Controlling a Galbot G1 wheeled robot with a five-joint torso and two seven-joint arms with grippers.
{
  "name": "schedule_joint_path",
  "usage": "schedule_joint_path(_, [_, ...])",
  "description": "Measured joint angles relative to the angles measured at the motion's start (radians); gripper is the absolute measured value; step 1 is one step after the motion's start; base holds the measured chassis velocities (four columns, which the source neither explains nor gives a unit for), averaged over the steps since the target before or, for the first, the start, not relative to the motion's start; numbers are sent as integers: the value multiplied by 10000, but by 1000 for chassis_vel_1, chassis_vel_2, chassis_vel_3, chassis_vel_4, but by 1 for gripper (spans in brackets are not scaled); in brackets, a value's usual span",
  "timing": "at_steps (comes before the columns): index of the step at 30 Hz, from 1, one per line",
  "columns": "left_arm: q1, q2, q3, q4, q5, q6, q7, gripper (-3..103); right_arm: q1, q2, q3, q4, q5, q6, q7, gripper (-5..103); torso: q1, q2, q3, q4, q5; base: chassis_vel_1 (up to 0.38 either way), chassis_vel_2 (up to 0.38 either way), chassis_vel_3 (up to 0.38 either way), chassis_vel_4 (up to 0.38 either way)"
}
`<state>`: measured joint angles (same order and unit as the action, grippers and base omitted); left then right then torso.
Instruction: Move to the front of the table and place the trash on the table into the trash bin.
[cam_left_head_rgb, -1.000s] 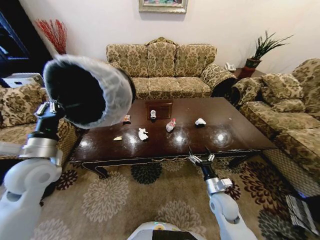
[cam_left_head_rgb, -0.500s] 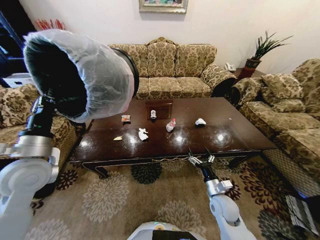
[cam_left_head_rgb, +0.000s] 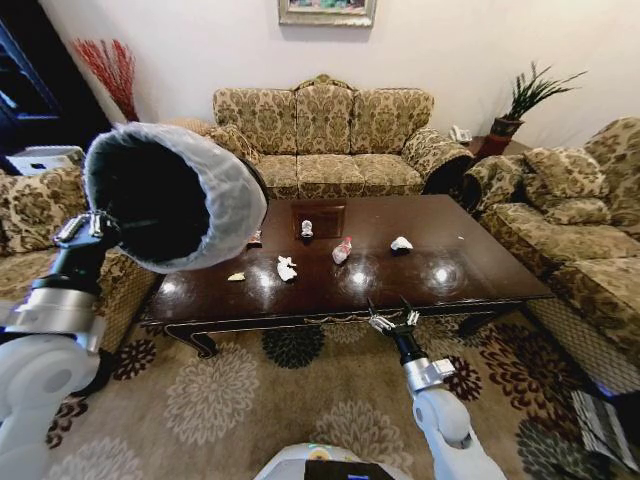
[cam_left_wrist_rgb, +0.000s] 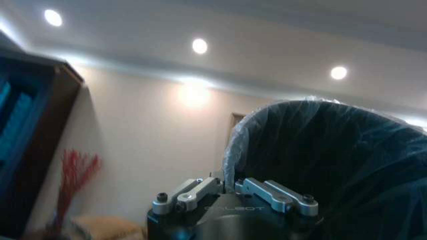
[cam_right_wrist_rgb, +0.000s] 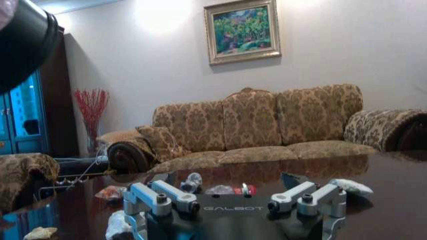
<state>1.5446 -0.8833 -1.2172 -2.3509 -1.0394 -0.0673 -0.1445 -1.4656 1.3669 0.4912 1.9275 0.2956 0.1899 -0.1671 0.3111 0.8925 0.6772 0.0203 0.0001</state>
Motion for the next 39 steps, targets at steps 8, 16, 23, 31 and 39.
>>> schedule_joint_path(8, [-44, 178, -141, 155, -417, -684, 425, 3, -26, -69, 6, -38, 112, 31, 0, 100, 0, 0, 0, -2, 3, 123, 132, -127, -134])
schedule_joint_path(16, [590, -56, -805, 31, 969, -407, 735, 3, -46, -72, -88, -1, 142, 37, 38, 100, 0, 0, 0, 8, -1, 195, 184, -183, -177])
schedule_joint_path(23, [1582, -41, -929, -327, 1180, 1688, 1264, 3, -146, -146, -98, 462, -14, 105, 237, 100, 0, 0, 0, 0, 8, 29, 24, -26, -25])
schedule_joint_path(31, [2319, 1603, -1632, 621, -365, 2688, 1500, 3, 294, -565, -140, 920, 201, -566, 313, 100, 0, 0, 0, -2, 1, -11, -4, 5, 2])
schedule_joint_path(39, [2488, 2805, -1123, 2101, -855, 3046, 1521, 3, 917, -631, -886, 679, 463, -631, 614, 100, 0, 1, 0, -1, -2, 0, 0, 0, 0])
